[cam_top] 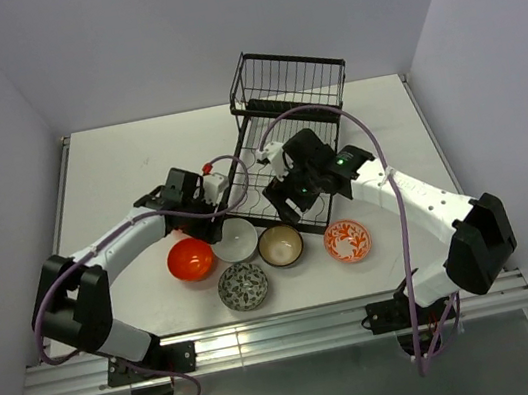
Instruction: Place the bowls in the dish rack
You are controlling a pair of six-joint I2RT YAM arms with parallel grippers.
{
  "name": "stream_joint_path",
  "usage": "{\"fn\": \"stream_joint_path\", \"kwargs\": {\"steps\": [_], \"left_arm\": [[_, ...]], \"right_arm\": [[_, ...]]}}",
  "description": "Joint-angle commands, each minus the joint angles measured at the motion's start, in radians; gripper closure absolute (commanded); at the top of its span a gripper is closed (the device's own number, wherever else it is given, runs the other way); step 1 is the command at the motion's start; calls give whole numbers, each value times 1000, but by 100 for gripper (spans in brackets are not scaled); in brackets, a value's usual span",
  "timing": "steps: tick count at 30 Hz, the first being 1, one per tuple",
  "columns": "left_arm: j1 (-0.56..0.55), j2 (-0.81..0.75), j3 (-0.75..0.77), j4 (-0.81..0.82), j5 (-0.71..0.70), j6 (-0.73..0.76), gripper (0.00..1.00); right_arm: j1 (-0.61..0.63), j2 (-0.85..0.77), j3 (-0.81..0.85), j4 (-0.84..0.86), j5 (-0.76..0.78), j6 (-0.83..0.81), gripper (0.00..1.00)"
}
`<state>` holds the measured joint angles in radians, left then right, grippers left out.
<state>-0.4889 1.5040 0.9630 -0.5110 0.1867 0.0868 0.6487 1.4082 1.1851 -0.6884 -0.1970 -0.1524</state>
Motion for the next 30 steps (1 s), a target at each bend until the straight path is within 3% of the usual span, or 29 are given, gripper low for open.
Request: {"fn": "stream_joint_path", "kwargs": {"steps": [1, 6, 11, 14, 17, 19, 21, 30], "left_arm": [[-11, 18, 42, 32, -26, -25, 35], [-25, 59, 46, 34, -16, -65, 37], [-23, 102, 60, 15, 0, -133, 46], [-23, 93, 63, 22, -1, -136, 57], [-23, 79, 83, 3, 0, -134, 74], [-24, 49, 95, -7, 2, -145, 92], [-23, 18, 123, -37, 14, -160, 100], [-20, -206, 258, -67, -15, -248, 100]], "right_arm": [[-18, -26, 25, 16, -45, 45, 20], [-49, -23, 16, 35, -114, 100, 14], [-95, -23, 11, 38, -183, 143, 9], [-118, -25, 7, 36, -206, 148, 6], [-127, -35, -2, 41, -219, 149, 0], [-129, -52, -10, 61, -234, 151, 0], [-130, -63, -18, 85, -246, 186, 0], [-132, -51, 51, 206, -404, 339, 0]]}}
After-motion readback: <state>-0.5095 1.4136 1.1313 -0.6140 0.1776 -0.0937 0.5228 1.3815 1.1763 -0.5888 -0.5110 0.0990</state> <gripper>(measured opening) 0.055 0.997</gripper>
